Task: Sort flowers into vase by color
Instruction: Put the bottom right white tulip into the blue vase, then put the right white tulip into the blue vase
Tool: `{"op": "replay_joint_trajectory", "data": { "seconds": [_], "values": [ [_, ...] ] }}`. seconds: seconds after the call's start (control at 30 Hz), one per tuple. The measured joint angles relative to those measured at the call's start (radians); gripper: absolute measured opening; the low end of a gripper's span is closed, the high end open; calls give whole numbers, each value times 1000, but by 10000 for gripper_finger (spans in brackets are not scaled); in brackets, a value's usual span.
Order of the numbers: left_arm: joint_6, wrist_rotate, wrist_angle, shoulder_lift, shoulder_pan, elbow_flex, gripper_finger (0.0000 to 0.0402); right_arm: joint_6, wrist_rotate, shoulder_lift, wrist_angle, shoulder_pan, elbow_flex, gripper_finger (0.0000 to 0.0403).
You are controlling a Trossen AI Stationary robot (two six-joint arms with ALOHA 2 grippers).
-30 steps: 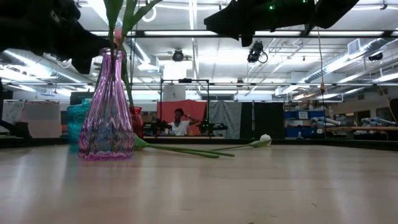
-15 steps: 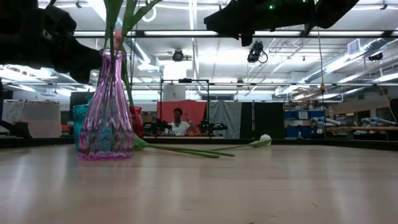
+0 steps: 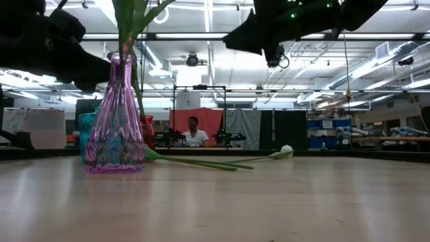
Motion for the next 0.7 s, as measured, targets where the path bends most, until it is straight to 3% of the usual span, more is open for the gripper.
{"op": "replay_joint_trajectory", "data": {
  "seconds": [0.17,0.33,0.53,0.7],
  "values": [
    [-13,-24,-201,-1,0,93,156,90,-1,0,-87,-10,0,134],
    [-58,-26,-402,-1,0,175,163,170,-1,12,-194,-24,0,134],
    [-63,-78,-431,-4,0,219,163,336,5,113,-303,-46,11,134],
    [-19,-174,-443,-35,0,221,163,513,105,231,-606,-67,123,134]
  ]
}}
